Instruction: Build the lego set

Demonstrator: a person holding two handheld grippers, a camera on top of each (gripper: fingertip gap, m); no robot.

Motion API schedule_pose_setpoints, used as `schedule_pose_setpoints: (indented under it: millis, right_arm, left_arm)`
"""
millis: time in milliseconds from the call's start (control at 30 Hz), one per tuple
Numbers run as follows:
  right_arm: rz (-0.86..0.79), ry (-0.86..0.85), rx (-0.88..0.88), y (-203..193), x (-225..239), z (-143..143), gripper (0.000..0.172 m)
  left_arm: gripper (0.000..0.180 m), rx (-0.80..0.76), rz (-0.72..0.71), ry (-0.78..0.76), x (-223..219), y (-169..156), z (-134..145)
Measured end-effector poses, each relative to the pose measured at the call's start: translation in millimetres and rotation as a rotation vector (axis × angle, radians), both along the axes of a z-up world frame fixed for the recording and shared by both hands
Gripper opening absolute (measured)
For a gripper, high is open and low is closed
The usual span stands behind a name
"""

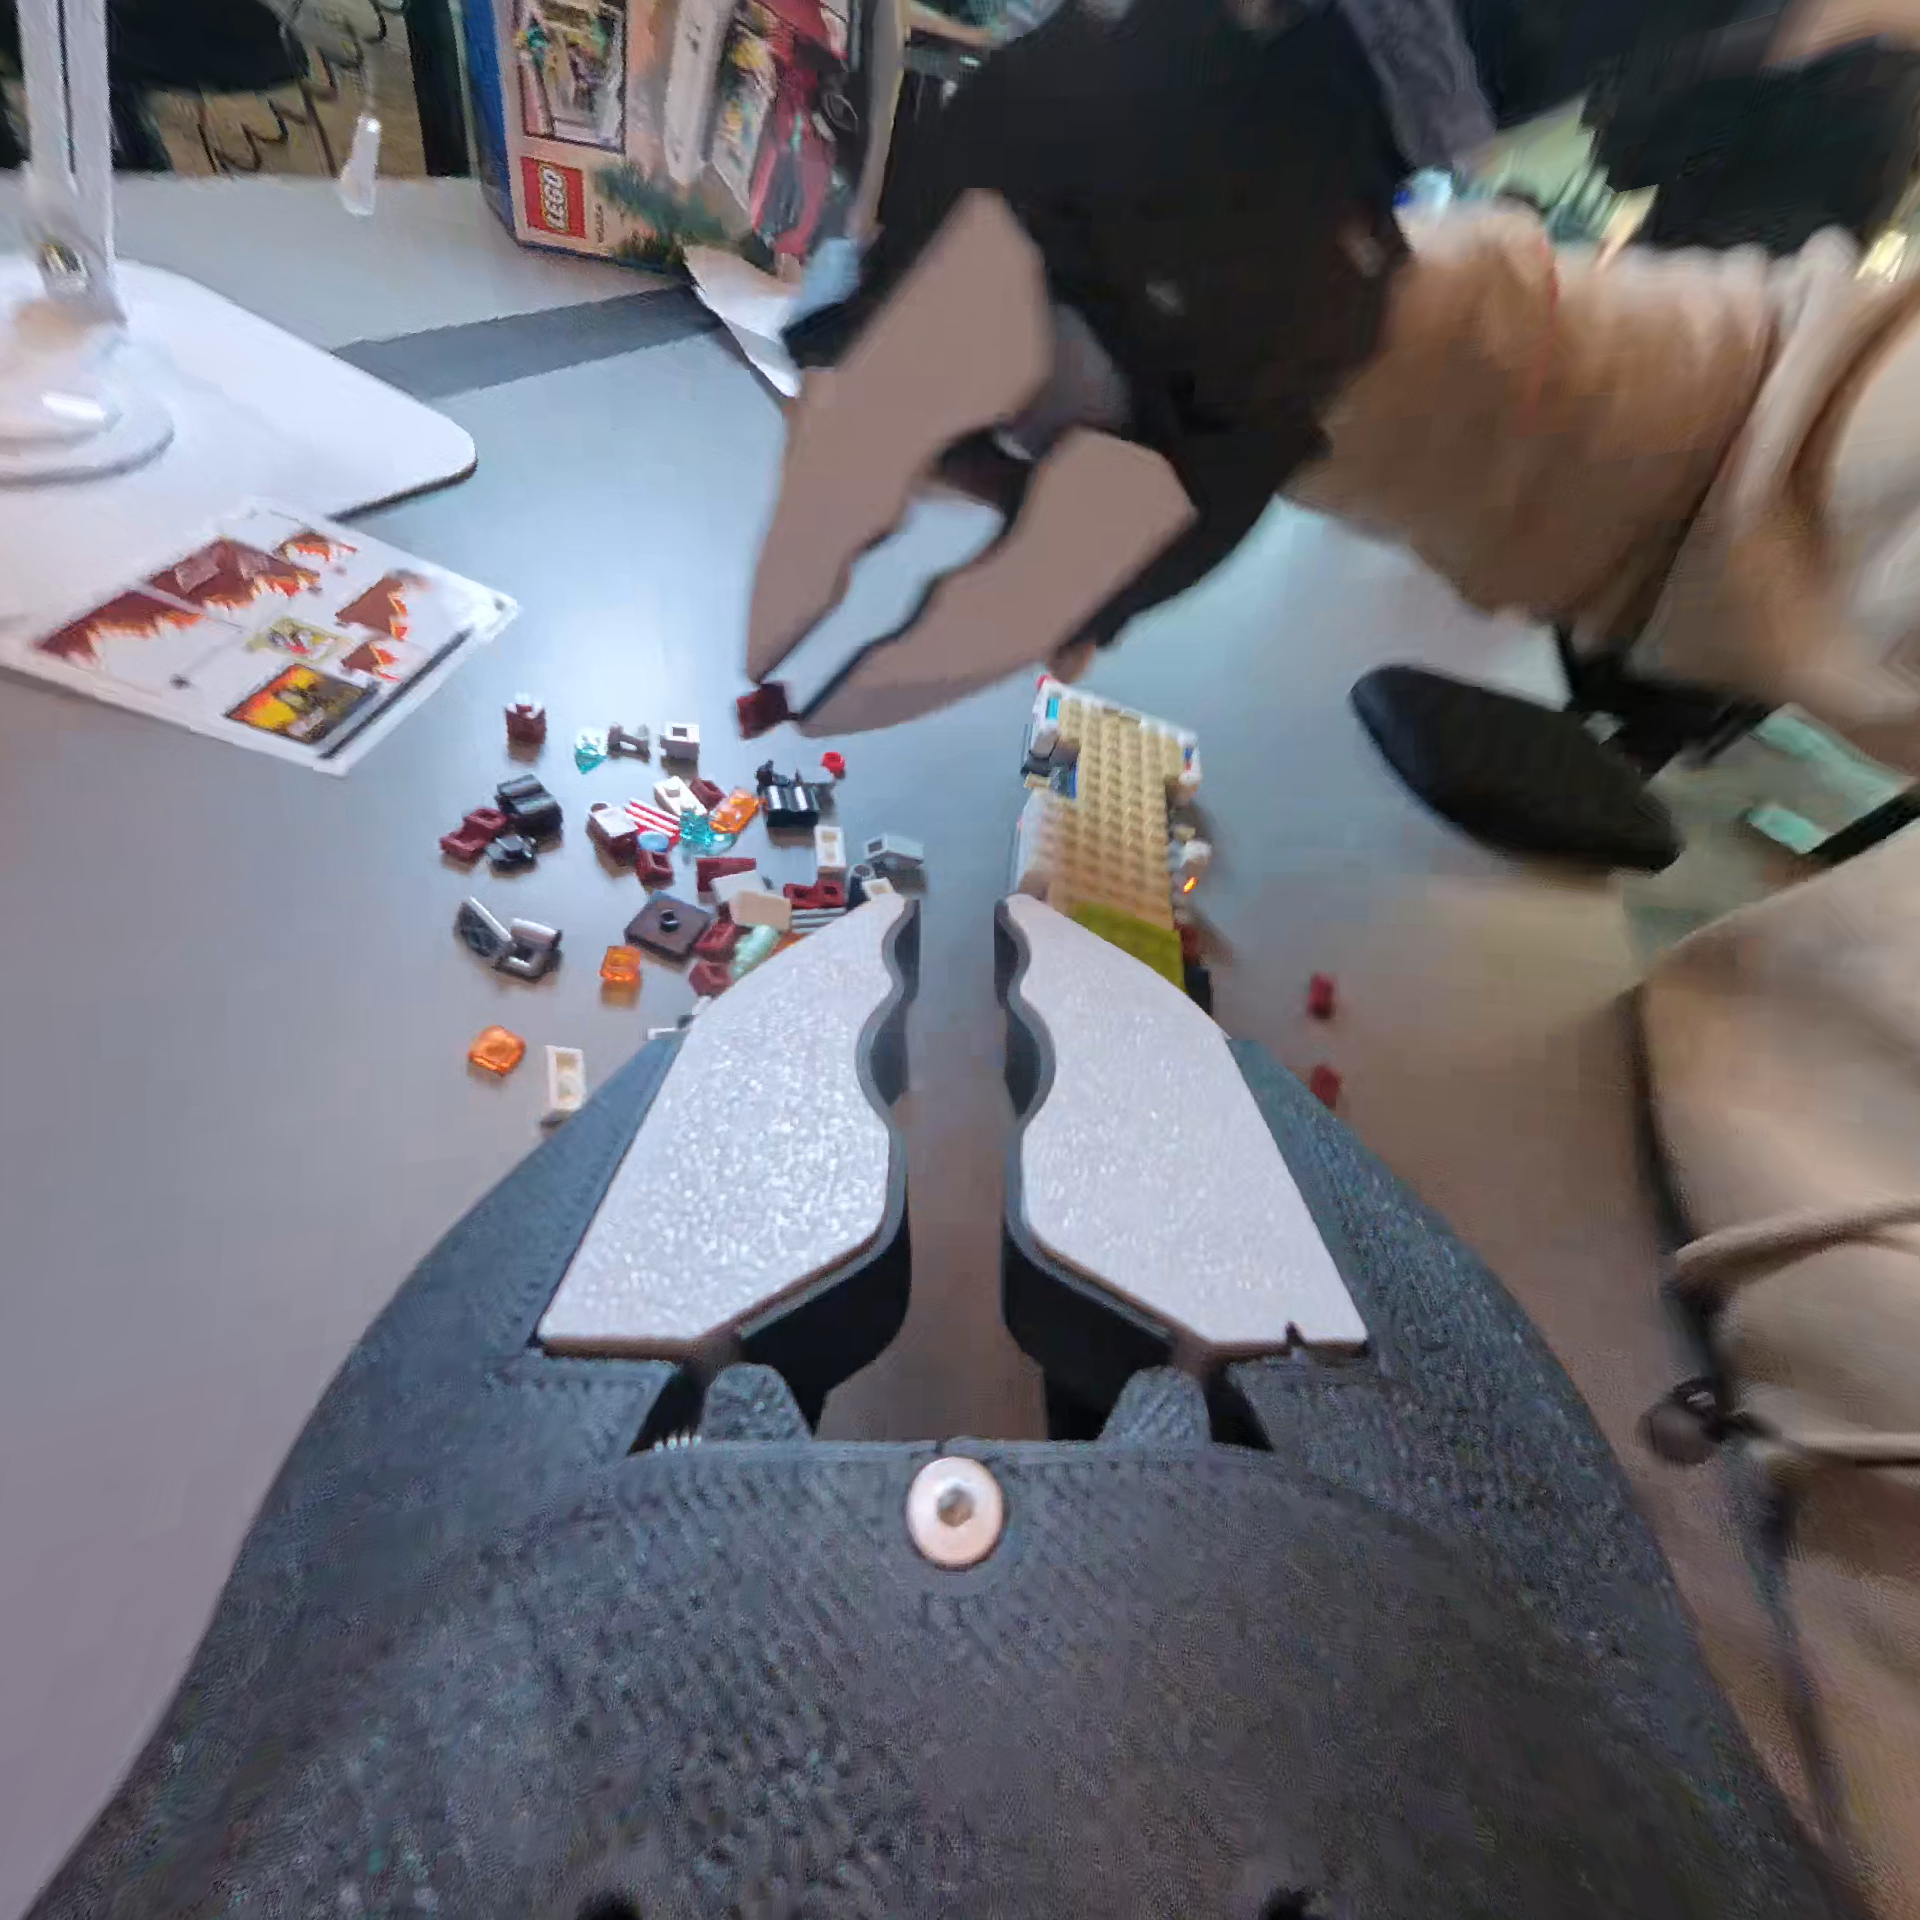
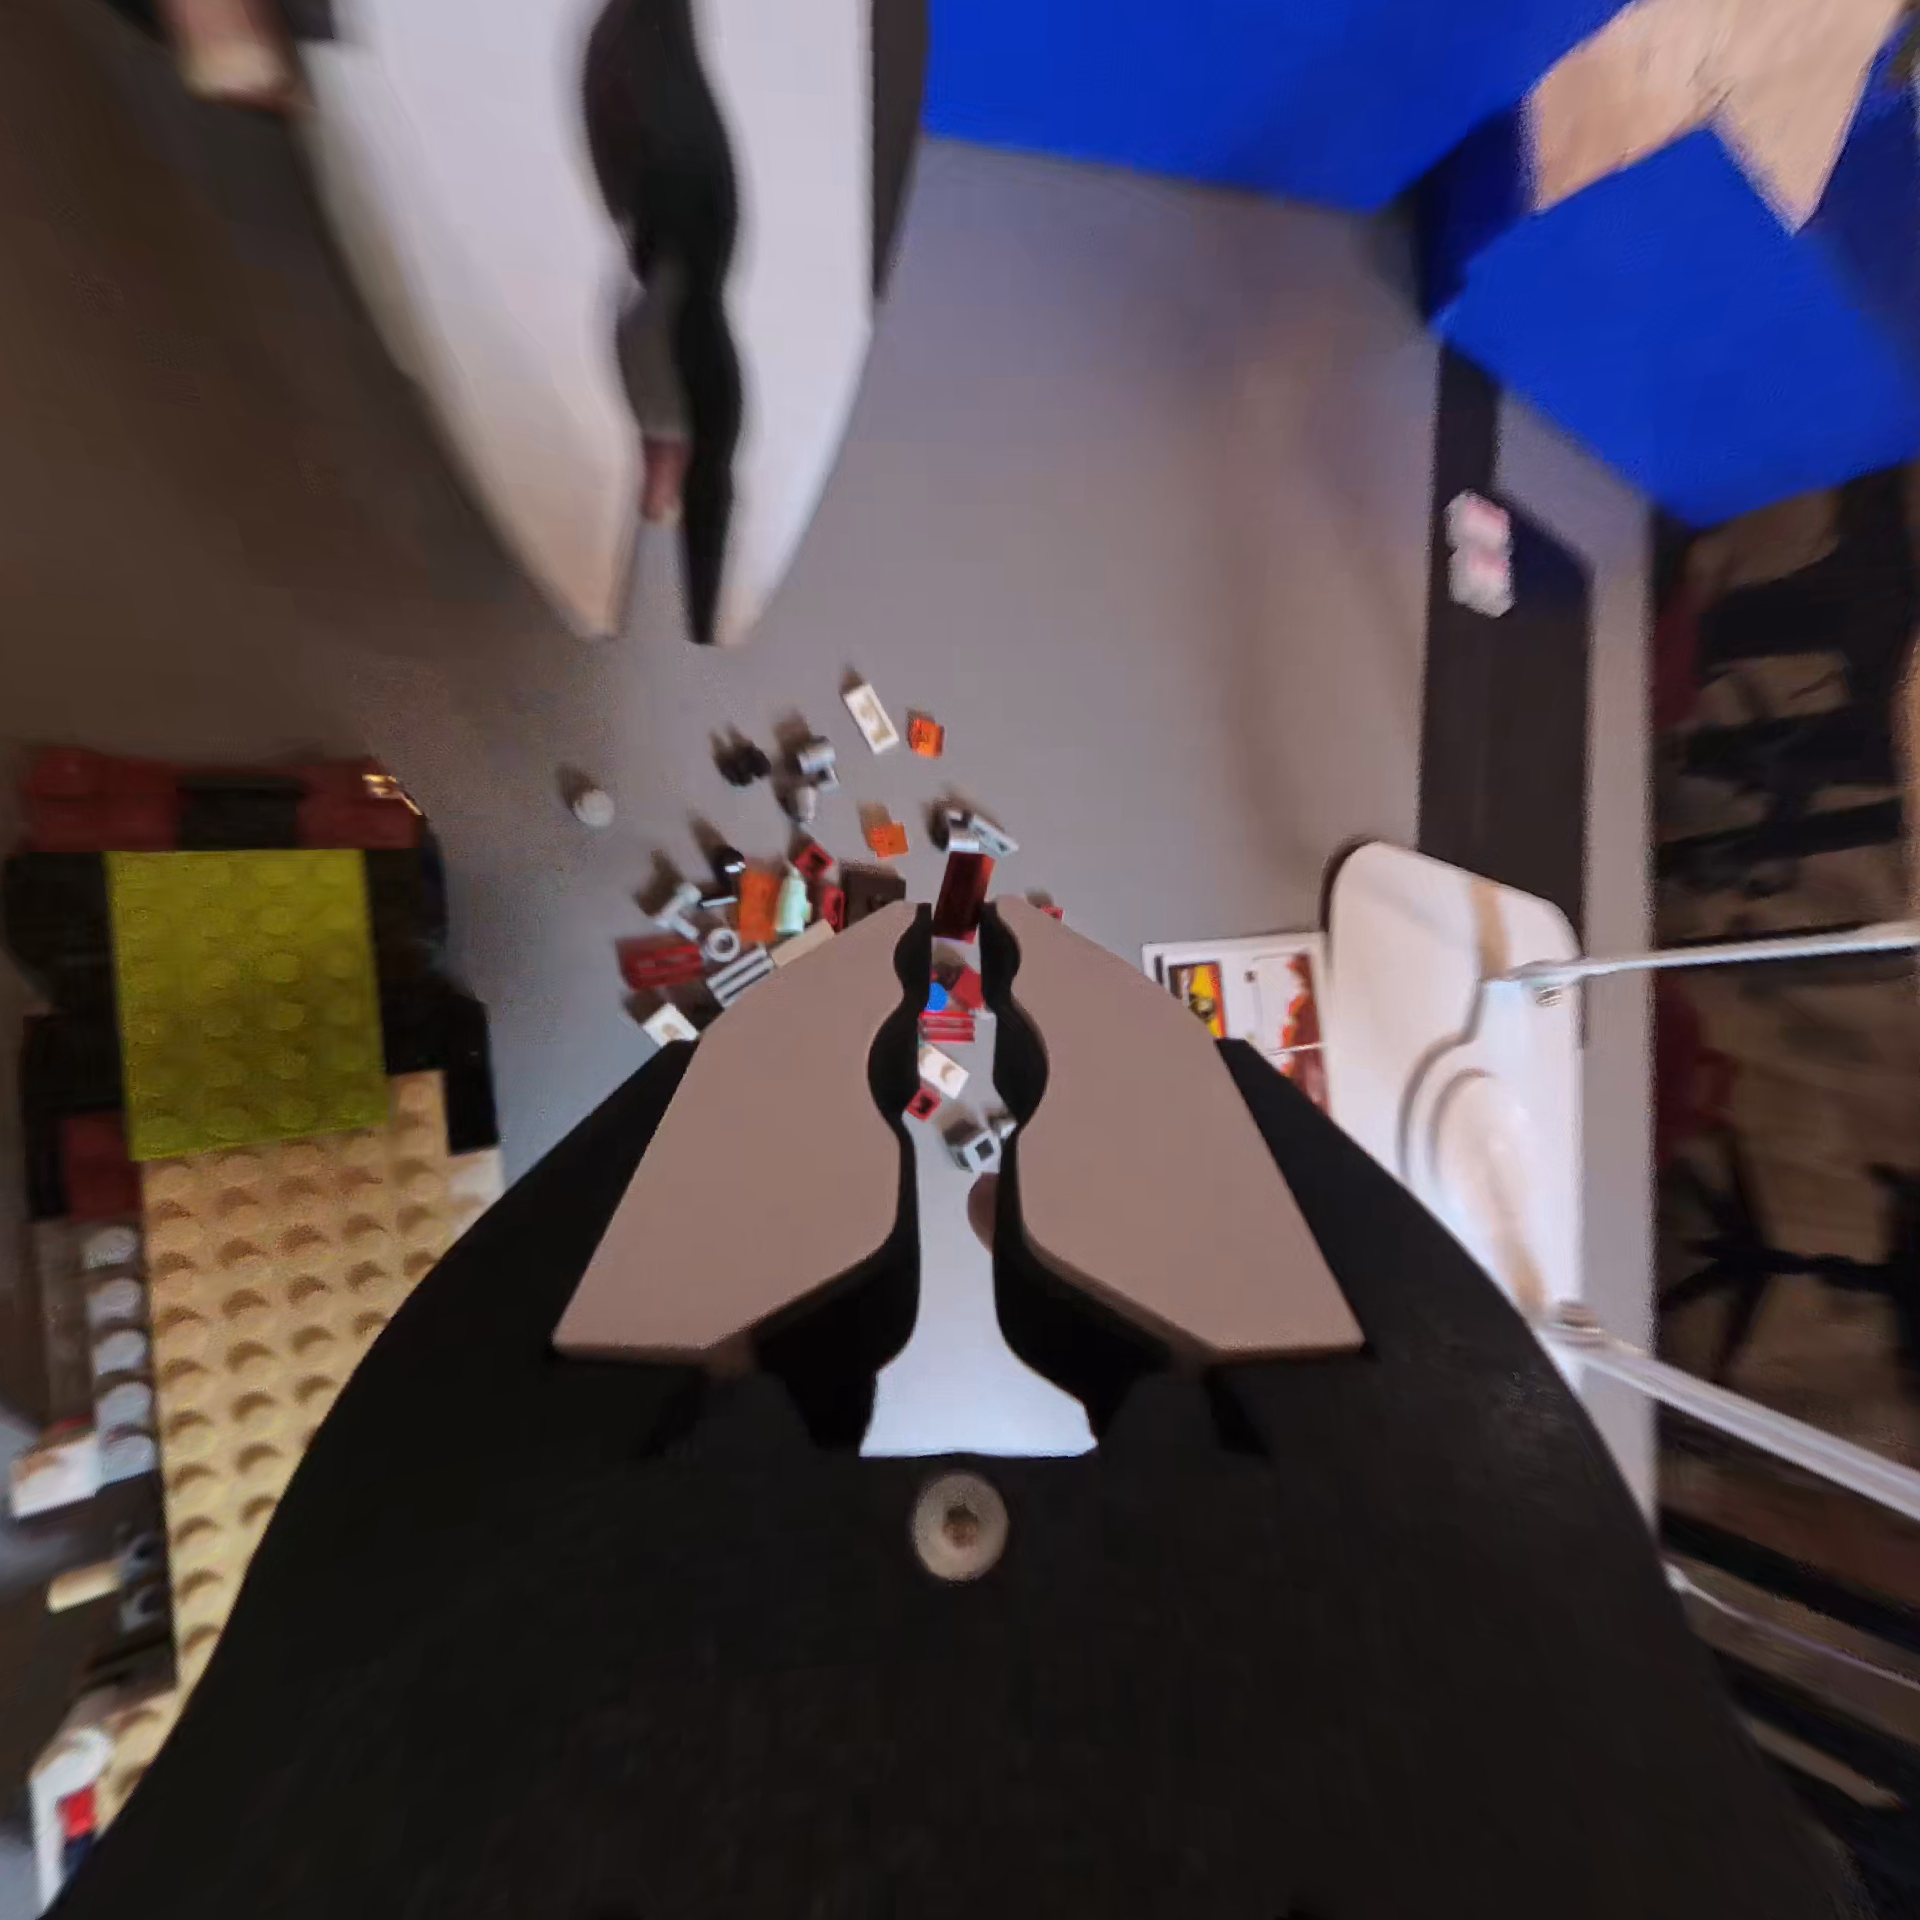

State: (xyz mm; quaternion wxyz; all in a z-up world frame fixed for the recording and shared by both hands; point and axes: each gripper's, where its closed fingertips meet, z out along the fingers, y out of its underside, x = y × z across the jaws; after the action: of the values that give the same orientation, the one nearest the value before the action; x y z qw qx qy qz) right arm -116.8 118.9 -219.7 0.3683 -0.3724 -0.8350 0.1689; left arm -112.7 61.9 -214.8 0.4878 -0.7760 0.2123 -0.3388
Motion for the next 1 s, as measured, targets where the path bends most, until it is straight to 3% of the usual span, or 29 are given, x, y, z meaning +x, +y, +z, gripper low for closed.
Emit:
schedule_pose_setpoints:
  millis: [133, 233, 433, 500, 667, 833, 1000]
  right_arm:
    - [0.046, 0.172, 0.324, -38.1, 13.9, 20.7, 0.008]
    - [0.067, 0.221, 0.521, -57.5, 22.3, 23.7, 0.008]
    - [0.074, 0.253, 0.691, -79.5, 32.0, 35.1, 0.008]
    - [0.067, 0.253, 0.71, -83.7, 34.7, 38.7, 0.004]
    - [0.054, 0.285, 0.726, -91.8, 40.0, 49.0, 0.004]
    - [-0.01, 0.326, 0.504, -98.2, 47.5, 58.1, 0.006]
    - [-0.113, 0.286, -0.282, -108.7, 64.6, 63.1, 0.018]
  left_arm:
    - [0.022, -0.183, -0.03, -0.363, 6.5, -2.8, 17.8]
    - [0.023, -0.251, -0.079, -0.525, 15.2, -9.1, 30.5]
    - [0.019, -0.285, -0.119, -0.534, 33.3, -19.6, 31.8]
    - [0.009, -0.29, -0.145, -0.531, 38.1, -24.5, 33.4]
    - [0.008, -0.26, -0.185, -0.518, 45.0, -32.9, 42.2]
    - [0.008, -0.087, -0.202, -0.383, 48.9, -39.0, 51.1]
    - [0.008, 0.295, -0.186, 0.003, 52.5, -47.4, 57.7]
